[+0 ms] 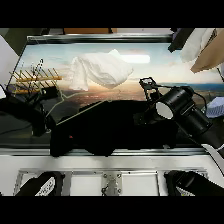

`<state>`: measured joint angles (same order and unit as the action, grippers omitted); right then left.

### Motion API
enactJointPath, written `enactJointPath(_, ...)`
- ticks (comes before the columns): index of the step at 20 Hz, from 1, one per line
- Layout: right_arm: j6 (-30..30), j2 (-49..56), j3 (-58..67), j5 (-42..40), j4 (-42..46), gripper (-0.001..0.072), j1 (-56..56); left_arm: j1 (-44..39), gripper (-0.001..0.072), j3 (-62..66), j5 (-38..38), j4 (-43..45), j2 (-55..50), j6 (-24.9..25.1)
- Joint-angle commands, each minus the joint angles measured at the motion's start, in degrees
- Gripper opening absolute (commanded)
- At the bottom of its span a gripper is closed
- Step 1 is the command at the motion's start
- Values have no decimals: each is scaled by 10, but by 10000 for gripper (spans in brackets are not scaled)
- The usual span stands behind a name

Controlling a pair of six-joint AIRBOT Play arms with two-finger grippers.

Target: Fold the clothes and pants, and hang the long-sleeved shirts on hangers.

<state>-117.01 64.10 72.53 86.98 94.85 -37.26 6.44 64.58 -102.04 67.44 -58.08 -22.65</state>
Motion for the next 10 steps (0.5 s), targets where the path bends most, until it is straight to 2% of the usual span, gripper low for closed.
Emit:
enactJointPath(1, 0, 0, 0, 0, 0, 29, 0, 3, 14, -80, -4, -1, 66, 61)
enactJointPath(6, 0, 0, 0, 0, 0, 28, 0, -1, 14, -134, -4, -31, 154, 77)
enactJointPath(10, 0, 0, 0, 0, 0, 28, 0, -49, 14, -177, -9, -29, 175, 76)
